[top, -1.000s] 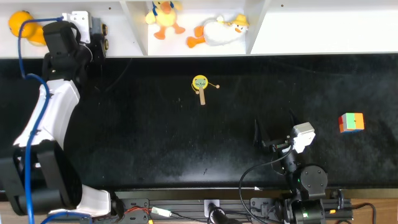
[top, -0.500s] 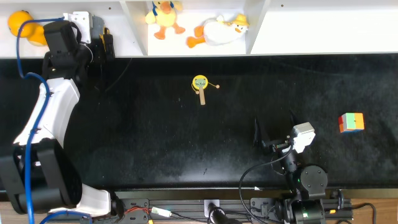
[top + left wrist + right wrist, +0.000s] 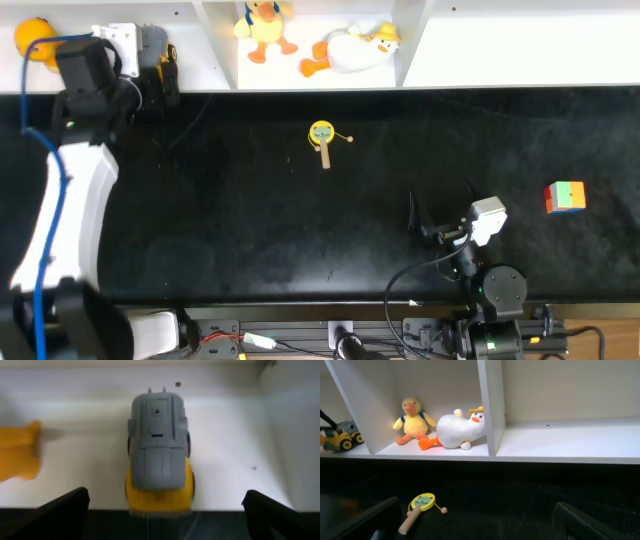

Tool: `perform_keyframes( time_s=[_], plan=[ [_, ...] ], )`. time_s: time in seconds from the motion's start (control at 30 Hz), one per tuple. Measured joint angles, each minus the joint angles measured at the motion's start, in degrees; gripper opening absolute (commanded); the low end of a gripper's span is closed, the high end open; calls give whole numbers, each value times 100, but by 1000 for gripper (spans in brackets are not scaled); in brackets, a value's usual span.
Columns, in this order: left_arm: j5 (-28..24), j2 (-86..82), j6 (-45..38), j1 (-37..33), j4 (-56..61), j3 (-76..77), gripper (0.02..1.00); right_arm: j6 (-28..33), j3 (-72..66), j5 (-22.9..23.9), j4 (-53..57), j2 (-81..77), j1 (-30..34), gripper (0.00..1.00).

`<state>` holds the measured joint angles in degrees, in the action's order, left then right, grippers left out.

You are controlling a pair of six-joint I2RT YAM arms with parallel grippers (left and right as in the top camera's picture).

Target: Store Toys

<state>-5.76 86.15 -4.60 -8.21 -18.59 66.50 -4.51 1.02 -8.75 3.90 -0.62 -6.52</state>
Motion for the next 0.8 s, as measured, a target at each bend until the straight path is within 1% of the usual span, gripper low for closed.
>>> perform_keyframes(
  time_s=[0.17,0.33,0.43,0.53,0.67,0.8],
  plan=[
    [-2,-765,26,0,-925,9,998,-2,0,0,2,0,0,998],
    [2,-1270,247,42,-2199,20,998,-2,0,2,0,0,0,993],
    [2,-1578,396,260,-2977,17,998,0,0,-2,4,0,0,996],
    [94,-1980,616,649,-3362,2,998,0,0,0,2,0,0,996],
    [640,-2798,1132,1421,-3720,-223,998,0,0,-2,2,0,0,996],
    [1423,-3668,1775,2052,-4041,-551,998,0,0,0,2,0,0,996]
  ],
)
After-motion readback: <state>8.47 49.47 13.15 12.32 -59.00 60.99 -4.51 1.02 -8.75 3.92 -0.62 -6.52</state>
